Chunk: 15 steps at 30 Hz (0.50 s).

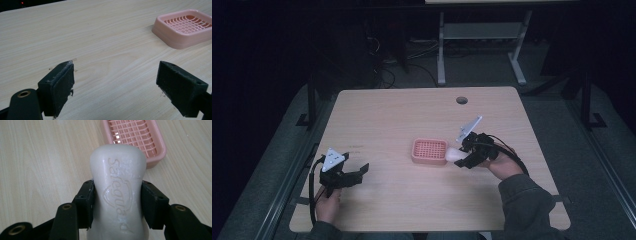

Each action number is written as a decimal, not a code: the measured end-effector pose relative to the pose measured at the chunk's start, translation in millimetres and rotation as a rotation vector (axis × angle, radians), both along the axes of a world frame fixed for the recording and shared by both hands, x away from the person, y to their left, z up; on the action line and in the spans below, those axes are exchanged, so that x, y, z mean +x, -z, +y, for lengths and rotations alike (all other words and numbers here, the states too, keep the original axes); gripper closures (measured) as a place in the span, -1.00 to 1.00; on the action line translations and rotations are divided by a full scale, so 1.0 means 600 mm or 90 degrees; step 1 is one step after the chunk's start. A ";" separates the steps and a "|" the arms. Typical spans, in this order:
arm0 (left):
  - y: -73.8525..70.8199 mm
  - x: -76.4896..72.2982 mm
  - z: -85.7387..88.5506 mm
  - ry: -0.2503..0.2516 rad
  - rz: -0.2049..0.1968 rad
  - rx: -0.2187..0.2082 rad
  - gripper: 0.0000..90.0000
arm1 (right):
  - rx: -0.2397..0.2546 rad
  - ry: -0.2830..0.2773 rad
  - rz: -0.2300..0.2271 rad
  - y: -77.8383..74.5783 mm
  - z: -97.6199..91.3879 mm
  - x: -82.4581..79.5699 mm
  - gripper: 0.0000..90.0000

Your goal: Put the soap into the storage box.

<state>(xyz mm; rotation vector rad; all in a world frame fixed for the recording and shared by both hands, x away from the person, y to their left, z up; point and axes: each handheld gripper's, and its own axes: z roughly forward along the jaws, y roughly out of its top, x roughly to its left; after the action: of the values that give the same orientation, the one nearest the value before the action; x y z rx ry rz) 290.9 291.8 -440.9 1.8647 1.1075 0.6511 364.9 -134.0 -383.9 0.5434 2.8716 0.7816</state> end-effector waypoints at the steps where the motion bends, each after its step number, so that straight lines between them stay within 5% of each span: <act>1: 0.000 0.000 0.000 0.000 0.000 0.001 -0.68 | 0.000 -0.002 0.001 0.000 0.001 0.001 0.08; 15: 0.000 0.000 -0.002 0.001 -0.004 0.001 -0.68 | 0.005 -0.009 0.006 -0.001 0.014 0.020 0.08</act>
<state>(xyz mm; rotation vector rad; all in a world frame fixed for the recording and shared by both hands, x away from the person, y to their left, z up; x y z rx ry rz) 290.7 290.8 -440.8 1.8642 1.1015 0.6568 376.7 -125.6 -383.3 0.5310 2.8853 0.7952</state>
